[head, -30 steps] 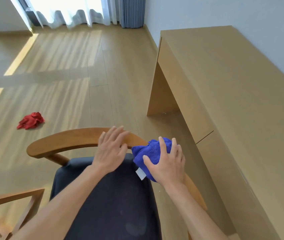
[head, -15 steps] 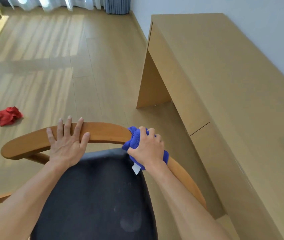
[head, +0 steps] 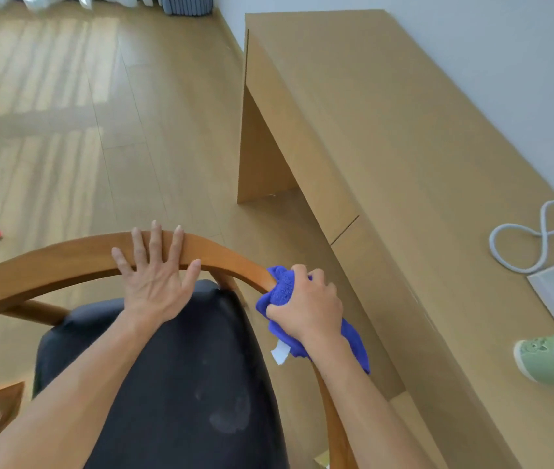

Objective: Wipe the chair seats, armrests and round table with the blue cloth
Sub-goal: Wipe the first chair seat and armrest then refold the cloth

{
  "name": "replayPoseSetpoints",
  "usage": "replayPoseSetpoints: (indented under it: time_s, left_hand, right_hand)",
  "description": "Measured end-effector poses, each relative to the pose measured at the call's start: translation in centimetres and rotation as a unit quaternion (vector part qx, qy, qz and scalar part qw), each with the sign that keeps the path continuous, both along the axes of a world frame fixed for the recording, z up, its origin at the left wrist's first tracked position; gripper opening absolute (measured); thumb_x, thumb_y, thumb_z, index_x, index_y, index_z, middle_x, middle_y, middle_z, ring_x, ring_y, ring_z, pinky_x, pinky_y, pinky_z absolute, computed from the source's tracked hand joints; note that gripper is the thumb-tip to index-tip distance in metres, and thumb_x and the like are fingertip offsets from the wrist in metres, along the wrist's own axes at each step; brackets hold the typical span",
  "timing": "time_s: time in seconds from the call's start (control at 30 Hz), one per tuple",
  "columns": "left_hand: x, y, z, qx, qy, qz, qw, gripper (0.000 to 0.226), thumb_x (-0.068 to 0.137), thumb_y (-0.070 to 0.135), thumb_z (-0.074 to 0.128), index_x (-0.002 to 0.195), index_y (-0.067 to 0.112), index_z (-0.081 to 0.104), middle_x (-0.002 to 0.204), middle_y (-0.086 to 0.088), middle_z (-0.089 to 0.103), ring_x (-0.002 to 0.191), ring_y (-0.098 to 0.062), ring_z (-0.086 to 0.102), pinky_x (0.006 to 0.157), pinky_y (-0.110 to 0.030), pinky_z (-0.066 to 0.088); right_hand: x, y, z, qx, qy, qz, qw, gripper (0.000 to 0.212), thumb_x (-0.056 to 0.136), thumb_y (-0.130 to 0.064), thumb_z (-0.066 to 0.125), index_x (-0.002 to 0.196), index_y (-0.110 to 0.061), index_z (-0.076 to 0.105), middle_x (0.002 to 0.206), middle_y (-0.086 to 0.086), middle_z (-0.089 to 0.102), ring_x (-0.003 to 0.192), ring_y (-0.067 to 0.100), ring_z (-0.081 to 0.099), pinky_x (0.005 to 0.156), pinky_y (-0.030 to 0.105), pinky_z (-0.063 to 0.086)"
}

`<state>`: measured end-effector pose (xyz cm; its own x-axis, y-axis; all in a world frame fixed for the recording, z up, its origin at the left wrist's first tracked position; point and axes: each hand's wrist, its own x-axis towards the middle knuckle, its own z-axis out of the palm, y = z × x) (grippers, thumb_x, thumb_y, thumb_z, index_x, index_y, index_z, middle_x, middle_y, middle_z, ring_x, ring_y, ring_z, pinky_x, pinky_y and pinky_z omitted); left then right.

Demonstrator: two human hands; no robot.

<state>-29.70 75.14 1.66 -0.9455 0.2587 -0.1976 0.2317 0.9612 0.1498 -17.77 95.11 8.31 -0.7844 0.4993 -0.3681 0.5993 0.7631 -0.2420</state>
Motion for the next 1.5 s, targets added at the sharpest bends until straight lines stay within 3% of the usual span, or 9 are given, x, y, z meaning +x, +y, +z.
replayPoseSetpoints:
  time_s: [0.3, 0.5, 0.57, 0.7, 0.87, 0.97, 1.1, 1.37, 1.5]
  left_hand:
    - [3.9, 7.3, -0.2, -0.022, -0.012, -0.062, 0.998, 0.082, 0.083, 0.071, -0.005, 0.153, 0.028, -0.005, 0.160, -0.010, -0.017, 0.143, -0.037, -0.024, 0.109, -0.062, -0.014]
    - [7.8, 11.5, 0.6, 0.045, -0.061, -0.074, 0.994, 0.072, 0.091, 0.062, 0.005, 0.154, 0.027, 0.001, 0.160, -0.011, -0.016, 0.143, -0.035, -0.025, 0.112, -0.060, -0.010]
    - [9.3, 13.3, 1.1, 0.081, -0.090, -0.059, 0.991, 0.070, 0.093, 0.060, 0.015, 0.154, 0.026, 0.004, 0.160, -0.012, -0.015, 0.143, -0.035, -0.024, 0.113, -0.060, -0.006]
    - [10.4, 14.5, 1.8, 0.104, -0.124, -0.034, 0.986, 0.072, 0.093, 0.064, 0.021, 0.153, 0.026, 0.007, 0.160, -0.009, -0.017, 0.143, -0.030, -0.028, 0.114, -0.059, -0.007]
    - [10.7, 14.7, 1.9, 0.099, -0.104, -0.026, 0.989, 0.067, 0.097, 0.059, 0.022, 0.153, 0.028, 0.006, 0.160, -0.005, -0.018, 0.143, -0.029, -0.027, 0.116, -0.058, -0.005]
    - [11.0, 15.1, 1.8, 0.109, -0.096, -0.014, 0.989, 0.064, 0.098, 0.054, 0.025, 0.153, 0.028, 0.009, 0.161, -0.004, -0.016, 0.144, -0.027, -0.026, 0.116, -0.057, -0.003]
    - [10.7, 15.2, 1.8, 0.126, -0.099, 0.003, 0.987, 0.062, 0.097, 0.050, 0.030, 0.153, 0.027, 0.014, 0.161, -0.004, -0.013, 0.145, -0.025, -0.024, 0.116, -0.056, -0.002]
    - [11.0, 15.3, 2.2, 0.124, -0.099, -0.001, 0.987, 0.061, 0.097, 0.050, 0.029, 0.152, 0.028, 0.017, 0.161, -0.004, -0.012, 0.145, -0.026, -0.023, 0.116, -0.058, -0.003]
    - [11.2, 15.4, 2.3, 0.128, -0.097, -0.004, 0.987, 0.060, 0.097, 0.050, 0.029, 0.152, 0.028, 0.017, 0.161, -0.004, -0.012, 0.145, -0.027, -0.023, 0.116, -0.058, -0.004]
  right_hand:
    - [14.2, 0.4, 0.6, -0.007, 0.130, -0.148, 0.980, 0.072, 0.070, -0.050, 0.071, 0.129, -0.033, 0.034, 0.127, -0.012, 0.040, 0.106, 0.012, 0.049, 0.077, 0.025, 0.045]
    - [10.8, 2.6, 0.6, -0.067, 0.131, -0.118, 0.982, 0.062, 0.072, -0.060, 0.064, 0.123, -0.028, 0.047, 0.127, -0.016, 0.048, 0.119, 0.009, 0.041, 0.099, 0.025, 0.035]
    - [10.2, 3.3, 0.5, -0.128, 0.139, -0.121, 0.974, 0.063, 0.072, -0.062, 0.063, 0.123, -0.030, 0.047, 0.124, -0.020, 0.046, 0.113, 0.006, 0.044, 0.092, 0.023, 0.036]
    - [16.1, 2.9, 0.0, -0.226, 0.180, -0.177, 0.941, 0.057, 0.066, -0.054, 0.061, 0.119, -0.042, 0.043, 0.122, -0.034, 0.045, 0.106, -0.008, 0.049, 0.081, 0.013, 0.040]
    - [20.9, 1.5, -0.5, -0.354, 0.310, -0.222, 0.854, 0.045, 0.072, -0.022, 0.055, 0.116, -0.033, 0.049, 0.129, -0.013, 0.050, 0.119, 0.005, 0.048, 0.084, 0.013, 0.048]
    - [19.2, 3.0, -0.6, -0.381, 0.276, -0.215, 0.856, 0.052, 0.073, -0.037, 0.064, 0.121, -0.047, 0.046, 0.127, -0.038, 0.049, 0.119, -0.012, 0.047, 0.094, 0.010, 0.043]
    - [13.4, 6.3, -0.5, -0.378, 0.199, -0.140, 0.893, 0.066, 0.074, -0.065, 0.063, 0.133, -0.042, 0.045, 0.132, -0.028, 0.051, 0.117, -0.008, 0.048, 0.098, 0.016, 0.038]
    - [20.5, 3.1, -1.8, -0.433, 0.291, -0.223, 0.824, 0.061, 0.077, -0.028, 0.065, 0.132, -0.043, 0.045, 0.137, -0.032, 0.044, 0.128, -0.006, 0.042, 0.105, 0.024, 0.041]
    - [23.9, 0.1, -2.8, -0.376, 0.333, -0.286, 0.816, 0.065, 0.074, -0.030, 0.068, 0.131, -0.050, 0.044, 0.140, -0.028, 0.046, 0.130, -0.001, 0.043, 0.104, 0.023, 0.041]
